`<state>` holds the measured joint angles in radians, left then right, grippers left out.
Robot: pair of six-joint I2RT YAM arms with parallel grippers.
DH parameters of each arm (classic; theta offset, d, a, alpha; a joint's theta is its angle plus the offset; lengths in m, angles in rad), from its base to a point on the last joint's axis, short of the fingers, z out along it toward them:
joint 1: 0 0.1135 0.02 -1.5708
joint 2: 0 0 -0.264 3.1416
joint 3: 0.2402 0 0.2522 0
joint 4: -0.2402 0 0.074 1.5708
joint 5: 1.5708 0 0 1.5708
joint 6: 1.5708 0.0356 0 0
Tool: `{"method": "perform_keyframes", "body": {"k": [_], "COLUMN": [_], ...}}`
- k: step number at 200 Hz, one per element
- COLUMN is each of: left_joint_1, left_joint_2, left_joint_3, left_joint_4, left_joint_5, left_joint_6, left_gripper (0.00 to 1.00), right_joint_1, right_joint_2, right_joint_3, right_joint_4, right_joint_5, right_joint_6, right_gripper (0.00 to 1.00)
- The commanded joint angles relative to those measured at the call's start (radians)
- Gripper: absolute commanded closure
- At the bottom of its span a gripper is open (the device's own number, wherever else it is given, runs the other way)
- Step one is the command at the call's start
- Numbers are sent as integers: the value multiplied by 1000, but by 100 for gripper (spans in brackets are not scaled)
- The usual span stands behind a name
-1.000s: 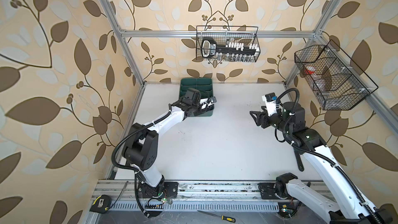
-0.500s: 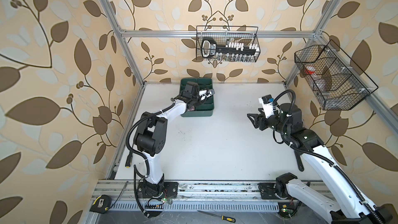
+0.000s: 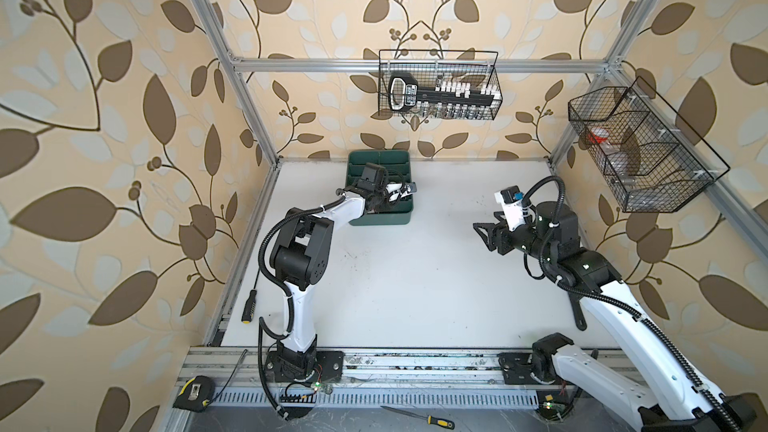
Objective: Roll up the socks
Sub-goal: 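Lift the rolled argyle sock with the left gripper and carry it to the green tray, then lower the rolled sock into a tray compartment with the left gripper and release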
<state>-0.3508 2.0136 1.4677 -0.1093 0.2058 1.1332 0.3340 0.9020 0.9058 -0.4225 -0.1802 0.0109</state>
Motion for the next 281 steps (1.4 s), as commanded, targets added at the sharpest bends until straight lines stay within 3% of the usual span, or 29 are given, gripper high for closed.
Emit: {"method": "perform_keyframes", "body": {"k": [1,55,88,165,204,281], "left_joint_1": [12,18,18,18,18,18], "left_joint_2": [44,154,212,254,224,121], "left_joint_3": [89,272,341,315,313,274], "left_joint_4": [-267,-505,-560,-493,-474,-476], "left_joint_5": [105,102,99,42,63,66], "left_joint_6": [80,128,130,118,86,92], "left_gripper": [93,87,84,70,51,34], "right_joint_1": [12,46,57,60,59,59], "right_joint_2": [-23,-67,-90,-95,-112,-142], "right_joint_3": [-19,-40,-58,-61,-60,-50], "right_joint_4": [13,10,18,25,21,18], "right_joint_5": [-24,-12,9,4,7,10], "right_joint_6": [1,-4,-11,-1,7,20], "right_gripper": [27,27,27,27,27,28]}}
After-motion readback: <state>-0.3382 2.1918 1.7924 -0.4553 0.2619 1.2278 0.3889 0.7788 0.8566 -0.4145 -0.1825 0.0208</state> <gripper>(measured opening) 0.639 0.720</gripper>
